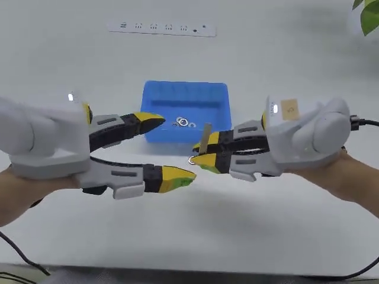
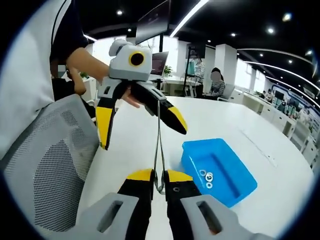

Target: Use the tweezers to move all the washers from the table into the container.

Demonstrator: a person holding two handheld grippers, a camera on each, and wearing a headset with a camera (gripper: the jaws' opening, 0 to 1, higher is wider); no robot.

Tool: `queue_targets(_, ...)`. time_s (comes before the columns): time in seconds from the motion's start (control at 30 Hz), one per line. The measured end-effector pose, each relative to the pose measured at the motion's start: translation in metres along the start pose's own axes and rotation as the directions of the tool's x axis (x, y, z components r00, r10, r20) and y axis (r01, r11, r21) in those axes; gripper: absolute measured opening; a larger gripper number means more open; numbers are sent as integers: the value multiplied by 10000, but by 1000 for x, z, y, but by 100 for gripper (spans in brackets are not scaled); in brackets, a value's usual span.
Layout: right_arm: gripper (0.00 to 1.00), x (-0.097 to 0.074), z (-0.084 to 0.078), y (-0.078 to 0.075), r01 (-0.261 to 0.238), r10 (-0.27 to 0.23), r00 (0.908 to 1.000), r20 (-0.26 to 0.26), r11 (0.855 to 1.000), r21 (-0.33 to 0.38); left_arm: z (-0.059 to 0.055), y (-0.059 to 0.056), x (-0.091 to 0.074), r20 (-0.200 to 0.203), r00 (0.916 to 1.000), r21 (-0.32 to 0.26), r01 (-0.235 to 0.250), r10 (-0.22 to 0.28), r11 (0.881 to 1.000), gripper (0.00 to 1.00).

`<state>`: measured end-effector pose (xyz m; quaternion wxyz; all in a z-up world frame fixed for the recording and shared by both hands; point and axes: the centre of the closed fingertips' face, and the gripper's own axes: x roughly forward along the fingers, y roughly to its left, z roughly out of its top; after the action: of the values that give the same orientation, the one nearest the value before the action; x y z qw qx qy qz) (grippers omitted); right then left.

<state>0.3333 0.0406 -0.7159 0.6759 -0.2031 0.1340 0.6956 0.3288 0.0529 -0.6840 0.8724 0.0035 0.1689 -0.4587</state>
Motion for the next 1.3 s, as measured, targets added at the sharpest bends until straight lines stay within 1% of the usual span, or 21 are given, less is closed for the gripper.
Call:
queue_targets(0.03,9,-1,2,-1,13,-13,10000,14,10000,-23,1,2,-3,55,9999,71,-153,152,9999,78)
queue_targets(0.1,9,-2,8,-4,49,-49,10000,67,10000,-57,1,2,-7,81,9996,222,-277,276,9994,79)
queue_targets(0.17,9,-3,16,-5,21,-19,9997,246,10000,-67,2,3,-13,193,9991,248,-384,379,9990,80)
queue_targets(0.23,9,-4,23,-8,42,-44,9993,358,10000,39,4,6,-17,346,9979,225,-553,545,9982,84)
queue_targets(0.27,9,-4,26,-10,60,-61,9992,383,10000,14,4,8,-20,338,9972,259,-680,671,9973,87)
queue_targets(0.33,9,-5,31,-13,87,-88,9989,461,10000,33,2,10,-23,313,9965,297,-790,781,9964,93)
queue_targets(0.43,9,-5,41,-21,200,-203,9979,613,9998,59,-3,13,-27,199,9953,242,-952,947,9952,100)
queue_targets(0.57,9,-5,50,-33,391,-393,9957,840,9992,37,-8,15,-32,72,9943,197,-1063,1062,9941,99)
queue_targets(0.67,9,-4,53,-45,560,-562,9942,915,9984,50,-7,19,-36,38,9930,215,-1179,1179,9928,99)
queue_targets(0.8,9,-1,54,-62,747,-744,9930,921,9972,3,-4,26,-42,158,9901,126,-1395,1393,9901,99)
queue_targets(0.87,9,3,51,-69,787,-776,9936,826,9968,-107,-3,26,-42,249,9904,-76,-1361,1363,9907,99)
queue_targets(0.97,9,11,41,-80,840,-832,9941,699,9964,-83,-4,26,-42,186,9898,-64,-1411,1412,9900,99)
queue_targets(1.0,9,15,33,-85,903,-905,9941,598,9959,45,-6,26,-42,177,9899,-99,-1404,1406,9900,99)
queue_targets(1.03,9,17,30,-87,944,-955,9938,563,9953,221,-6,25,-42,181,9900,-123,-1400,1402,9901,99)
queue_targets(1.07,9,21,21,-92,999,-1030,9933,523,9933,580,-7,25,-42,165,9900,-208,-1398,1402,9900,99)
queue_targets(1.1,9,25,14,-97,1117,-1151,9923,452,9912,713,-9,25,-42,117,9899,-232,-1410,1413,9897,99)
queue_targets(1.13,9,28,7,-100,1195,-1244,9914,415,9874,1038,-12,26,-42,-41,9895,-200,-1444,1443,9893,99)
queue_targets(1.3,10,37,-7,-110,1408,-1495,9878,428,9769,1609,-19,28,-43,-347,9892,-154,-1430,1424,9896,99)
